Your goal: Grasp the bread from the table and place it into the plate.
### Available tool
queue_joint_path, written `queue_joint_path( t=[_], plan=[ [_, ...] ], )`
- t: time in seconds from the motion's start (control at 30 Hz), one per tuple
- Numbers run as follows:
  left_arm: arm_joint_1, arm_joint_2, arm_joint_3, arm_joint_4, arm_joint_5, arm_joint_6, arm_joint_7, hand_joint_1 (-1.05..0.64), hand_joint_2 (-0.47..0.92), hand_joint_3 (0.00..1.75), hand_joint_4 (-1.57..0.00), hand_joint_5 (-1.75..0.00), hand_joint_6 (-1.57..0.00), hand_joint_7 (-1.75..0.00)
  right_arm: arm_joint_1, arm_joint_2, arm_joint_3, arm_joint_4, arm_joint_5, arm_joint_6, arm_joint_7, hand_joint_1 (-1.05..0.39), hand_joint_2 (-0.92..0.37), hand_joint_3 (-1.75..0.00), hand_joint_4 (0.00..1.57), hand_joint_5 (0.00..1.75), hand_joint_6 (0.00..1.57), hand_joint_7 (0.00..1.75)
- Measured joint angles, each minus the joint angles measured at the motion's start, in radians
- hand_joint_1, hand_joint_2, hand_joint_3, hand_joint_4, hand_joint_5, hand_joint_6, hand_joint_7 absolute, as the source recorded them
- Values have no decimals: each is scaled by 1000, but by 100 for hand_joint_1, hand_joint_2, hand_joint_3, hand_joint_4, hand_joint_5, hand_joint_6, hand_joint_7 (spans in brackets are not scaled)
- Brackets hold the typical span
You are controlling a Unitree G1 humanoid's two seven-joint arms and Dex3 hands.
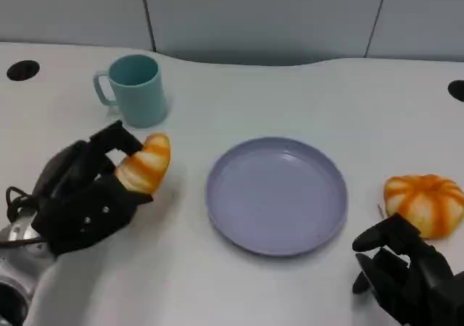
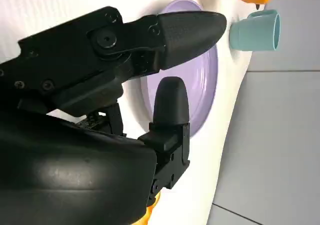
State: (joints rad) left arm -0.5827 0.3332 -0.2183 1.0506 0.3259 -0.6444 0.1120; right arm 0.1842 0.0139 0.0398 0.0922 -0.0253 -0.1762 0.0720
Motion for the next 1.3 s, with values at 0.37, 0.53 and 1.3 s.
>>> queue_joint_path(
  t=[0.37,0.53,1.3],
  plan=[
    [5,-91,30,-154,-87,-70,-170,-6,88,6,-68,-175,-50,-175,-7,0,-2,5,1,-5,1,-27,-92,-31,59,175,35,175],
    [-51,-127,-14,-165,-19,-56,-166,-8,88,5,-76,-175,-54,-175,-8,0,-3,5,0,-4,1,-27,-92,-32,58,175,34,175],
    [-270,-253,-332,37,359,79,-99,-43,91,1,-20,-95,-42,-56,-5,2,15,2,-2,10,2,-27,-92,-31,57,175,34,175]
  ],
)
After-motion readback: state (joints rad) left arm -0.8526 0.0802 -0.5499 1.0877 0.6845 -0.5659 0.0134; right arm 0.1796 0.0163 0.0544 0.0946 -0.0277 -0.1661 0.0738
